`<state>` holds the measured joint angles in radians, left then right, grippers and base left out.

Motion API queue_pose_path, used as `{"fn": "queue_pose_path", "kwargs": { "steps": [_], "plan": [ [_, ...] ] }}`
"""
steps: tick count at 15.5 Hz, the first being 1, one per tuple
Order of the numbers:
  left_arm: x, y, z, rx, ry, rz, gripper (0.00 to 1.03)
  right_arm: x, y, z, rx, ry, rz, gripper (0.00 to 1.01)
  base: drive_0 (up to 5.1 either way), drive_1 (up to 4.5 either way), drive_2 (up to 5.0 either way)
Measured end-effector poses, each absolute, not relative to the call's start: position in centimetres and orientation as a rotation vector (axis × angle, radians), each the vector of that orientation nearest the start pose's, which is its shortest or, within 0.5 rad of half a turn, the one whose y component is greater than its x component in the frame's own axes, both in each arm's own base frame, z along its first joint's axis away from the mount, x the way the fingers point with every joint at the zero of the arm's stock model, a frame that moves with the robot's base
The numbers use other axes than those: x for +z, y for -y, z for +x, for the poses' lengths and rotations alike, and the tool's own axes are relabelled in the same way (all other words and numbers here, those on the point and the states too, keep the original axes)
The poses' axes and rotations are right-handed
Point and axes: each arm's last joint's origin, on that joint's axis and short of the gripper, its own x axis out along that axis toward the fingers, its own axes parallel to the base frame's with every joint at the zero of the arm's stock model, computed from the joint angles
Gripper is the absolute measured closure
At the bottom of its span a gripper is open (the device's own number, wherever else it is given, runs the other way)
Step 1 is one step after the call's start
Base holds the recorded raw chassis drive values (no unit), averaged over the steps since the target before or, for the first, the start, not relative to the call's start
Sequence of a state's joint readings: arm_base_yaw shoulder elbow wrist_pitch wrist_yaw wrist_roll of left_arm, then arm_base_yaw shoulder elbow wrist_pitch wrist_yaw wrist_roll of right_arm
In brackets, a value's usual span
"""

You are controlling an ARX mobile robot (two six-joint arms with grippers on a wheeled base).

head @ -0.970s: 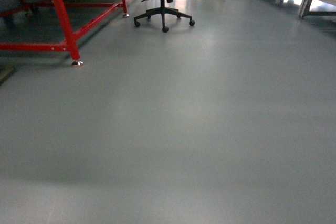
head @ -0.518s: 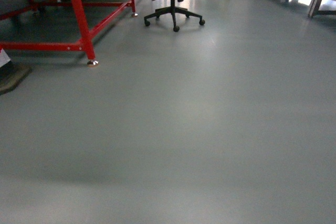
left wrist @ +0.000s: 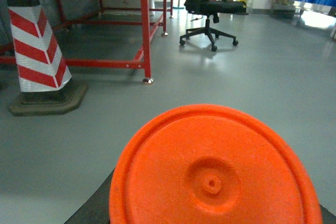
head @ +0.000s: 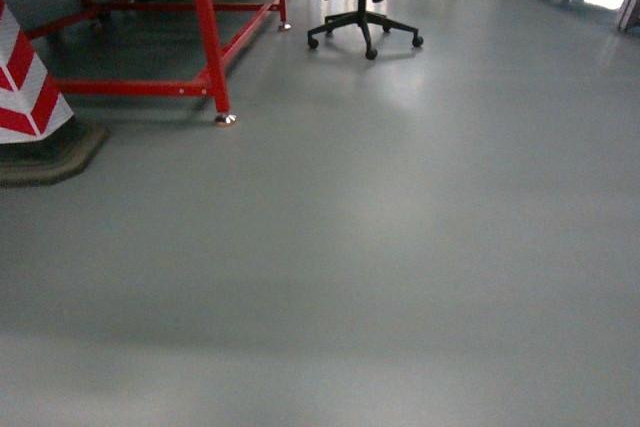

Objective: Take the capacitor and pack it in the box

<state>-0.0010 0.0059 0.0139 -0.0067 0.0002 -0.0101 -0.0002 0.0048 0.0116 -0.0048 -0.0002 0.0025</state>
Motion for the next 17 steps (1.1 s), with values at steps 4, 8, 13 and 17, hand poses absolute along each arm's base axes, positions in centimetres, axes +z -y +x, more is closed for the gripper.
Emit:
{"fn": "queue_pose_path", "kwargs": {
  "steps": [4,8,13,17],
  "plan": [
    [16.73,0.01,9.72,-0.001,0.003,-0.01,0.59,16.65,0.0,9.73,0.0,0.0,0.002,0.03,-5.2,2.28,2.3],
    [16.71,0.01,9.72,0.0,0.001,-0.01,0.59,16.66,0.0,9.73,0.0,0.002,0.002,0.03,-5.2,2.28,2.3],
    [16.73,0.01,9.72,-0.001,0.002,-0.01,0.59,16.68,0.0,9.73,0.0,0.003,0.002,0.03,-5.0,2.42,2.4],
    [16.71,0.01,9.72,-0.002,0.001,-0.01,0.59,16.66,0.0,9.73,0.0,0.001,0.002,0.03,-5.1,2.39,2.4]
  ]
}}
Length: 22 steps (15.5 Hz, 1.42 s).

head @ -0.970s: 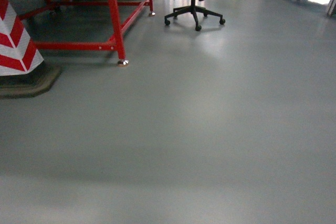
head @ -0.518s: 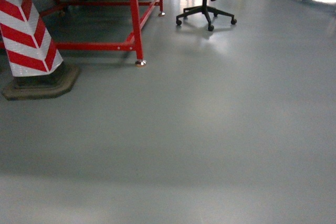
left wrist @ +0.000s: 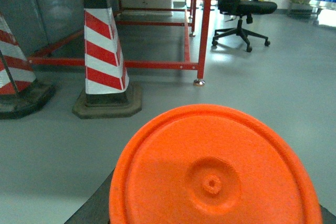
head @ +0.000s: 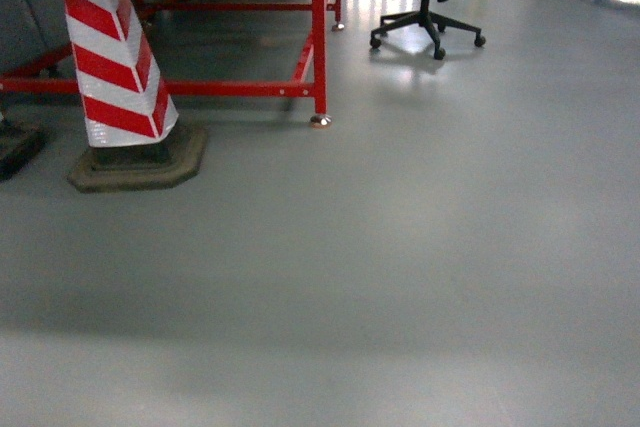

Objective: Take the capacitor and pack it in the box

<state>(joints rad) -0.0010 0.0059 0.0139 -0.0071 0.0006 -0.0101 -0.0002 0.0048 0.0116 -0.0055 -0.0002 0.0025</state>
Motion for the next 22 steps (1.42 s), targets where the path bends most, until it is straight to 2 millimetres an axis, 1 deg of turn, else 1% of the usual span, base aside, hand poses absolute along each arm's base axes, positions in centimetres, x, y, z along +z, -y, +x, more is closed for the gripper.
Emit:
{"fn": "queue_pose_path", "kwargs": {
  "steps": [22],
  "plan": [
    [16.72,0.01,9.72,-0.001,0.002,-0.01,0.59,16.66,0.0,9.73,0.0,0.001,0.002,0.03,-5.0,2.41,2.4]
  ]
}}
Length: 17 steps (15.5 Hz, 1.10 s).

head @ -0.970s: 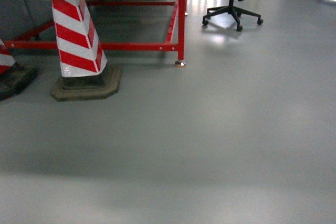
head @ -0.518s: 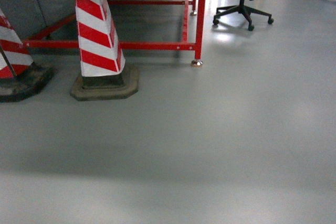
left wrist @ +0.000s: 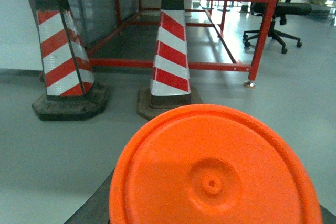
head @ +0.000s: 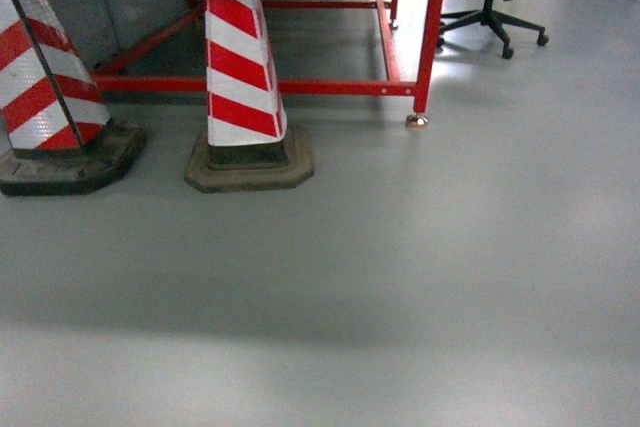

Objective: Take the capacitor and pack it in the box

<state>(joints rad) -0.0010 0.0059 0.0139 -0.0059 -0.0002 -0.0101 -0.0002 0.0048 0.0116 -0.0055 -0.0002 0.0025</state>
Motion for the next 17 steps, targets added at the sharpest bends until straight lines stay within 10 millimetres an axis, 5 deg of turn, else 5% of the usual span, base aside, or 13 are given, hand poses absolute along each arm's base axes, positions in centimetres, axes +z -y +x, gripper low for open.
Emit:
{"fn": "queue_pose_path", "kwargs": {
  "steps": [11,17],
  "plan": [
    [16.75,0.01,9.72,-0.001,0.005,-0.01,0.59,16.63,0.0,9.73,0.0,-0.002,0.002,0.03,-5.0,2.4,2.4],
    [16.72,0.0,9.72,0.002,0.001,-0.01,0.59,16.68,0.0,9.73,0.001,0.004,0.002,0.03,0.0,0.0,0.0]
  ]
}}
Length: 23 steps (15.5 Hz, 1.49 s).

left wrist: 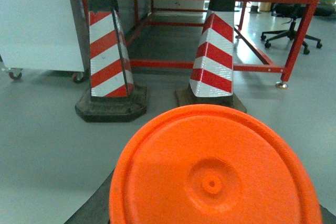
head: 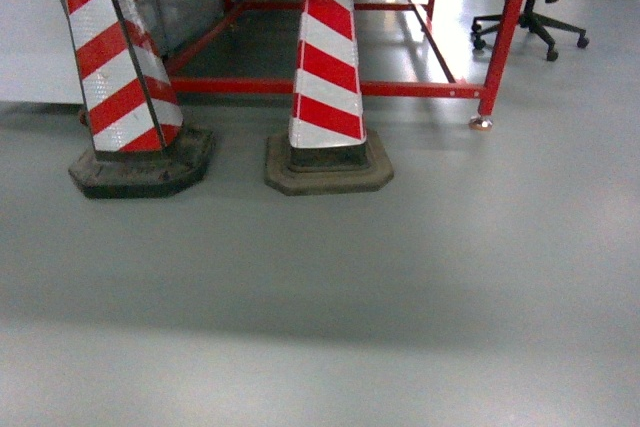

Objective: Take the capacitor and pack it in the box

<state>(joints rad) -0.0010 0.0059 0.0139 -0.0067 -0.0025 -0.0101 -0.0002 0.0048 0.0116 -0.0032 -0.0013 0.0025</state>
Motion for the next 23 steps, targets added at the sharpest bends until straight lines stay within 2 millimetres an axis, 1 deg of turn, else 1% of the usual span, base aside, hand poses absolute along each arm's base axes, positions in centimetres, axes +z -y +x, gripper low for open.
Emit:
{"fn": "queue_pose_path", "kwargs": {
  "steps": [3,23],
  "plan": [
    [16.72,0.0,9.72,0.002,0.001,-0.01,0.59,16.66,0.0,9.73,0.001,0.002,0.002,0.03,0.0,0.0,0.0],
    [16.72,0.01,9.72,-0.002,0.001,-0.01,0.59,16.67,0.0,9.73,0.001,0.002,0.002,0.03,0.0,4.31,-4.2]
  ]
}}
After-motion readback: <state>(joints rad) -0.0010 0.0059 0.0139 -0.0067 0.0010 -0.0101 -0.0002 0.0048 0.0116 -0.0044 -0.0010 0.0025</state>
